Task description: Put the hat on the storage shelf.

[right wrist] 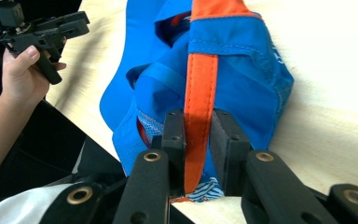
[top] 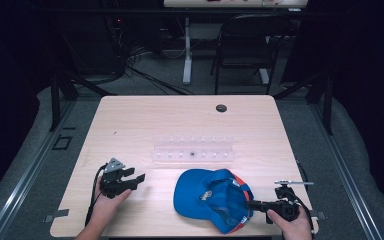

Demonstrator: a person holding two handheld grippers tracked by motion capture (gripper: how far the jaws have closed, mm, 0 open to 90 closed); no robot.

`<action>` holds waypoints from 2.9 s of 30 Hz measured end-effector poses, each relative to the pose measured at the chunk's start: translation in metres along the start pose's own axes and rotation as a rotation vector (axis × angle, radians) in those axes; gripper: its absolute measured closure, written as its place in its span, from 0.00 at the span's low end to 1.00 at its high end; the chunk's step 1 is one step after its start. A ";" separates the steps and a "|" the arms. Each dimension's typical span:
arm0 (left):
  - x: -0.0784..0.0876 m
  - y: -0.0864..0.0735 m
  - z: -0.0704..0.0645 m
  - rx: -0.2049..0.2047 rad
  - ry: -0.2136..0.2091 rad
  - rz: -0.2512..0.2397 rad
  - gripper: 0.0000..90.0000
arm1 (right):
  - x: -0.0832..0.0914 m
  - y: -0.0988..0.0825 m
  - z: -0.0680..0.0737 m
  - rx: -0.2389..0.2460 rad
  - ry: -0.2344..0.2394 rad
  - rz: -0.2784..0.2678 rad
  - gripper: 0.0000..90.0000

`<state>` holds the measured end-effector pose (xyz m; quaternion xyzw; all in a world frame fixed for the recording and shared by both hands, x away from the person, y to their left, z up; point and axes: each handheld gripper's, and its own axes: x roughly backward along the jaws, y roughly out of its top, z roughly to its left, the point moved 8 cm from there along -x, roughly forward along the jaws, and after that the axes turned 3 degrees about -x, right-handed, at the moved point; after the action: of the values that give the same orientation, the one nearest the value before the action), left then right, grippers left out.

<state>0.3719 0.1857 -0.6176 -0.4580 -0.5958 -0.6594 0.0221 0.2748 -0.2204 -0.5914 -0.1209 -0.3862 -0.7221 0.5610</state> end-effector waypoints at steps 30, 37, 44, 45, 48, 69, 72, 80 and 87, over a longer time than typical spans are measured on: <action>0.000 0.000 0.001 0.001 -0.002 0.003 0.50 | 0.006 0.045 -0.001 0.019 -0.065 0.081 0.87; 0.000 0.000 0.001 0.001 -0.001 0.004 0.50 | 0.010 0.056 0.000 0.015 -0.097 0.113 0.87; 0.000 -0.001 0.001 0.001 0.000 0.010 0.50 | 0.020 0.067 -0.001 0.007 -0.156 0.148 0.87; 0.000 -0.001 0.001 0.001 0.000 0.011 0.50 | 0.021 0.068 -0.002 0.013 -0.162 0.163 0.87; 0.000 -0.001 0.001 0.001 0.003 0.009 0.50 | 0.023 0.071 -0.002 0.014 -0.199 0.194 0.87; -0.001 -0.001 0.000 -0.003 0.001 0.008 0.50 | 0.044 0.096 0.026 0.022 -0.366 0.292 0.87; -0.001 -0.001 0.000 -0.003 0.001 0.008 0.50 | 0.046 0.099 0.030 0.025 -0.367 0.304 0.87; -0.002 -0.002 0.000 -0.001 0.001 0.012 0.50 | 0.054 0.111 0.046 0.028 -0.391 0.305 0.87; -0.002 -0.002 0.000 -0.002 0.001 0.012 0.50 | 0.064 0.123 0.064 0.040 -0.389 0.302 0.87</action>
<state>0.3721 0.1848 -0.6202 -0.4615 -0.5922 -0.6601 0.0258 0.3479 -0.2304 -0.4575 -0.3028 -0.4788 -0.5855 0.5799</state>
